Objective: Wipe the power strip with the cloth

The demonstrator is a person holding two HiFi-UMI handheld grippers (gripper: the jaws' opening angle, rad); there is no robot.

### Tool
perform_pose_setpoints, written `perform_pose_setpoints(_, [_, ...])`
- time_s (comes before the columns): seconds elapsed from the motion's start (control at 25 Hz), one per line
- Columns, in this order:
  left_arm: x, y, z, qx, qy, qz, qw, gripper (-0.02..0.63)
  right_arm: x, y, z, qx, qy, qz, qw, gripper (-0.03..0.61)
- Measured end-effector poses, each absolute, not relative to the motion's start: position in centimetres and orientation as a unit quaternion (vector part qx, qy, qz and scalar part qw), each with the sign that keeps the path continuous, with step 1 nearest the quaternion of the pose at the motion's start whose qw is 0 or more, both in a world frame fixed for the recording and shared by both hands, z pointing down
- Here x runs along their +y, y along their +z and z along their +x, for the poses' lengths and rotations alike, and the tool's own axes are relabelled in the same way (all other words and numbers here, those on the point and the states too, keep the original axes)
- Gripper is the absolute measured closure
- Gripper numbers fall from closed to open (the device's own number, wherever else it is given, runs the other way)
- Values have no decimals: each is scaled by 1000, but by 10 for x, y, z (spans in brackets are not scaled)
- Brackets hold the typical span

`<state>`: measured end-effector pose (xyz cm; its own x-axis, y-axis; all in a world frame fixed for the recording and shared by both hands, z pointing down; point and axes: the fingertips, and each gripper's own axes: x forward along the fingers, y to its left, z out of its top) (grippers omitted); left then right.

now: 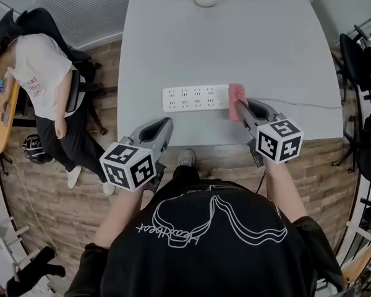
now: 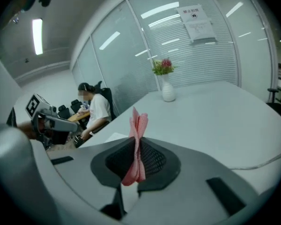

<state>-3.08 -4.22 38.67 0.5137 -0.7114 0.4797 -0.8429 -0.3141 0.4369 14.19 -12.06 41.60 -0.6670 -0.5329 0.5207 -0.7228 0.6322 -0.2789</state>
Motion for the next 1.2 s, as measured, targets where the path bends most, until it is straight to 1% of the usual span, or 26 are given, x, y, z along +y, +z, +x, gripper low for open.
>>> perform_pose_setpoints(0.28, [0, 329, 10, -488, 58, 824, 283, 598, -59, 327, 138, -935, 193, 282, 96, 543])
perform_pose_setpoints(0.52, [60, 280, 61, -479, 31, 848, 223, 598, 19, 275, 161, -962, 150, 228, 29, 546])
perform_pose_setpoints(0.68, [77, 264, 75, -474, 24, 855, 210, 598, 39, 263, 170, -964, 145, 221, 22, 548])
perform_pose_setpoints(1.2, [89, 235, 83, -475, 18, 860, 187, 598, 49, 239, 169, -968, 131, 212, 19, 548])
